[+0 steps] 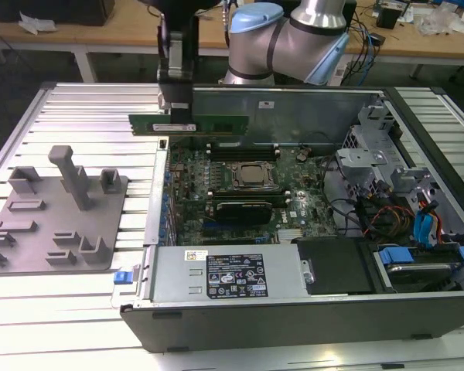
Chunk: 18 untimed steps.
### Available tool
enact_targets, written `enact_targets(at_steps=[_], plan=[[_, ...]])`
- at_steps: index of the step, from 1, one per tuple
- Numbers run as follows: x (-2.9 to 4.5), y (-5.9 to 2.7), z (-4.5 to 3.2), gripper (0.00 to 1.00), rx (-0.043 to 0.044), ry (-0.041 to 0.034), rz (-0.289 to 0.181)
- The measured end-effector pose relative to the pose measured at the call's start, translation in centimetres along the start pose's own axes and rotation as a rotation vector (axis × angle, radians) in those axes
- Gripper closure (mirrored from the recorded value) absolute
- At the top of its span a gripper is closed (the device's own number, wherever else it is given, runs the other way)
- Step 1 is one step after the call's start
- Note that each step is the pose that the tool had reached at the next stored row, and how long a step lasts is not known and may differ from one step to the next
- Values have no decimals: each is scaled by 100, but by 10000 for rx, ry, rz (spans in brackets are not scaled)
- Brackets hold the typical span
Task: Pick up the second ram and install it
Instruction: 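Pick up the second ram and move it above second insertion slot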
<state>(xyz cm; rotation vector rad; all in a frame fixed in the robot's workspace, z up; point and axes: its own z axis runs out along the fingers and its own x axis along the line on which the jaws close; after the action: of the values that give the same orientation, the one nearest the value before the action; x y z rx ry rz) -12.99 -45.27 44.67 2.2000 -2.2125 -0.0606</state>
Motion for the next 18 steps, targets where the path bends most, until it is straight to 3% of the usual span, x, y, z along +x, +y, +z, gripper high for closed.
enact_targets(at_steps=[6,9,13,16,18], plan=[[-1,-256,-11,91,-2,0,-1],[-2,-473,-20,91,-5,0,0],[-3,-661,-28,91,-7,0,-1],[-3,-762,-33,91,-9,1,-1],[-4,-770,-27,91,-7,-5,0]])
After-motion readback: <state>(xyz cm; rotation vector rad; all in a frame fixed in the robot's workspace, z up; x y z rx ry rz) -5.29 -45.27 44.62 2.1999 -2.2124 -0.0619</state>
